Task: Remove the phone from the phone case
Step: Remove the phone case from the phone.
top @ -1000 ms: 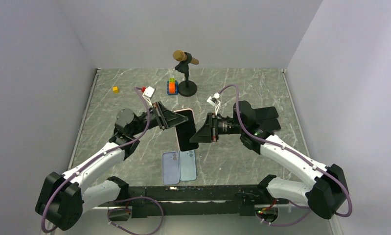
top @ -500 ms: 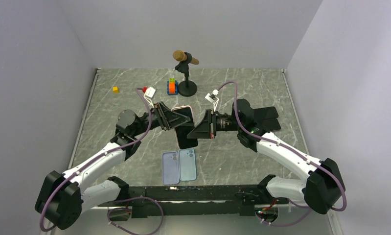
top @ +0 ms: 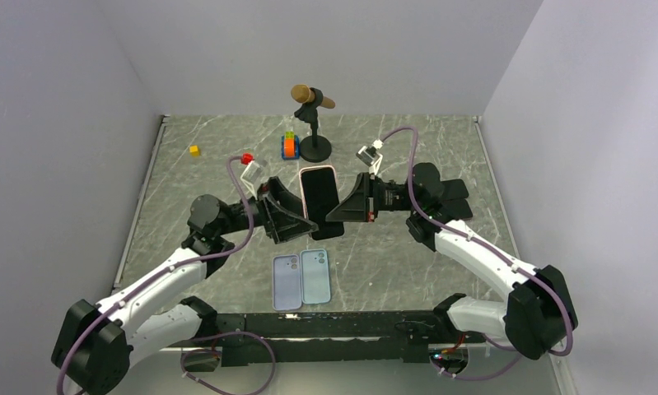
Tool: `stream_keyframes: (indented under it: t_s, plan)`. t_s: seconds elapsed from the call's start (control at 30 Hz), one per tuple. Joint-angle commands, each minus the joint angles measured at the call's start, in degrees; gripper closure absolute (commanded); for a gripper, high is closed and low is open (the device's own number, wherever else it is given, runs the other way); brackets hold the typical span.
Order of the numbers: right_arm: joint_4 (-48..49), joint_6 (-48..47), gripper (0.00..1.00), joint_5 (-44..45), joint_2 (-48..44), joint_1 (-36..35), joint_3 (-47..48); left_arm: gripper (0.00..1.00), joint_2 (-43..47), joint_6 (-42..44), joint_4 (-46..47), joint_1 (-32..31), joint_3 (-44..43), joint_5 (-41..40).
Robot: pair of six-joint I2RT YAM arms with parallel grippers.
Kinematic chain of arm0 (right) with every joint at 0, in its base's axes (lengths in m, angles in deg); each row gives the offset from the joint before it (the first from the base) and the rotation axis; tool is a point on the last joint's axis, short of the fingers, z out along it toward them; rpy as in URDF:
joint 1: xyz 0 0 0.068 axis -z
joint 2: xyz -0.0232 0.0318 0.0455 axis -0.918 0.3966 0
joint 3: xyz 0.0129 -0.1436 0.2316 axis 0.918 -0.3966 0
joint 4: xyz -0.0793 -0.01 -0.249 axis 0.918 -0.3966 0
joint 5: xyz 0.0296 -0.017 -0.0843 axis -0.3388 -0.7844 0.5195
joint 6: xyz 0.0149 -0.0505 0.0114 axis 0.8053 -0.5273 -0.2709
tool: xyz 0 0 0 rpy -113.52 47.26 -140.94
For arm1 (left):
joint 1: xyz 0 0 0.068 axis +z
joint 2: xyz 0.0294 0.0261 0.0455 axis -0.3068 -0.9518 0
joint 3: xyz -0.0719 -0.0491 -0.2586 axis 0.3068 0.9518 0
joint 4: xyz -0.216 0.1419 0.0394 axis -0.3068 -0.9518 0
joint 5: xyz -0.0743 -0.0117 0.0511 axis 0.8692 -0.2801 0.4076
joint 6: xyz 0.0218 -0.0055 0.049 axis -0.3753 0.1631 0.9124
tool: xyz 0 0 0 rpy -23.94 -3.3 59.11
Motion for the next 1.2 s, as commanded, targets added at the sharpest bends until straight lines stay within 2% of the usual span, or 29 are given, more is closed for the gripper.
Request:
stream_keyframes:
  t_s: [0.0,0.1,0.23,0.37,0.5,0.57,0.67,0.93,1.0,1.07,1.13,1.17]
  plan:
    - [7.6,1.9,1.0,-3.5,-2.7,0.8,1.2,0.27,3.0,5.4,1.8,-0.2,1.3,4.6]
    - [9.0,2.2,1.0,-4.9,-3.8,0.8,1.2,0.36,3.1,4.5,5.9,0.0,2.4,6.8]
    - [7.5,1.3,1.0,-5.4,-4.8,0.6,1.5,0.43,2.3,6.0,4.1,0.0,1.3,9.2]
    - [16.3,6.7,1.0,-7.1,-4.1,0.2,0.3,0.56,0.4,3.8,7.8,0.0,0.7,11.9]
    - [23.0,10.9,1.0,-7.9,-3.4,0.0,-0.2,0.61,-0.5,1.7,11.3,-0.1,0.8,12.7]
    - [24.3,11.5,1.0,-8.3,-3.2,-0.3,-0.3,0.67,-0.8,1.9,10.9,-0.1,0.5,13.1]
    - [24.7,12.0,1.0,-8.5,-2.8,-0.5,-0.2,0.67,-1.1,1.9,10.0,-0.2,0.2,12.7]
    - [16.4,5.7,1.0,-7.0,-2.1,-2.1,1.4,0.65,-1.0,8.7,-7.9,-2.3,-5.5,4.7]
    - [15.2,4.8,1.0,-6.8,-1.9,-2.3,1.6,0.75,-0.7,9.9,-10.9,-2.4,-6.7,2.6]
    - [13.2,3.8,1.0,-6.6,-2.2,-2.4,1.6,0.9,0.1,13.4,-20.7,-2.3,-8.8,-1.0]
    - [5.9,-0.3,1.0,-6.2,-3.1,-2.3,2.3,1.0,1.1,18.1,-34.0,-2.3,-12.1,-8.8]
    - [-0.3,-4.8,1.0,-5.2,-3.8,-2.2,3.2,1.0,1.7,20.3,-43.3,-2.3,-14.3,-15.5]
